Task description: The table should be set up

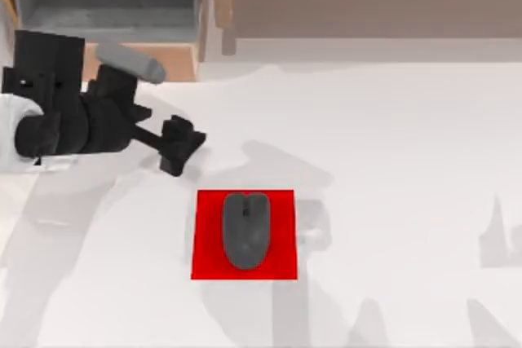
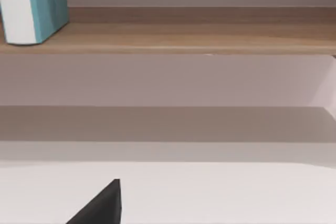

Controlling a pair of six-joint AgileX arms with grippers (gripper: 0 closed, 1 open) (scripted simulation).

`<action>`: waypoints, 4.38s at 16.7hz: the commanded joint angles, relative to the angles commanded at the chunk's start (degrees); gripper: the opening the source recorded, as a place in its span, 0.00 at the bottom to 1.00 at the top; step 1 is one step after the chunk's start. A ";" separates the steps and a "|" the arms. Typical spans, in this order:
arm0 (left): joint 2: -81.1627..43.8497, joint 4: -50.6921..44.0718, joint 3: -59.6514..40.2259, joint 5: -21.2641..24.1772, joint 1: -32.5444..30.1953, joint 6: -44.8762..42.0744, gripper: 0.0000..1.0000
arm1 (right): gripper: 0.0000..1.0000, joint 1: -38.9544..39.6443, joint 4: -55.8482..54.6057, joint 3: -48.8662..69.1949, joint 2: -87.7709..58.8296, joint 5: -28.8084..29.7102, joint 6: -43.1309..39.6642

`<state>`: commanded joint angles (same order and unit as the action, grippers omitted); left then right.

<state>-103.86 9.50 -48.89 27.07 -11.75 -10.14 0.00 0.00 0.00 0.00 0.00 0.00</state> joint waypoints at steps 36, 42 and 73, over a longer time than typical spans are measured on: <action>-12.01 76.15 19.33 13.13 49.50 -80.94 0.77 | 1.00 0.00 0.00 0.00 0.00 0.00 0.00; -12.01 76.15 19.33 13.13 49.50 -80.94 0.32 | 1.00 0.00 0.00 0.00 0.00 0.00 0.00; -19.97 66.11 2.86 4.55 41.60 -80.47 0.00 | 1.00 0.00 0.00 0.00 0.00 0.00 0.00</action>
<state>-123.82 75.60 -46.03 31.63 29.85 -90.61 0.00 0.00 0.00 0.00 0.00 0.00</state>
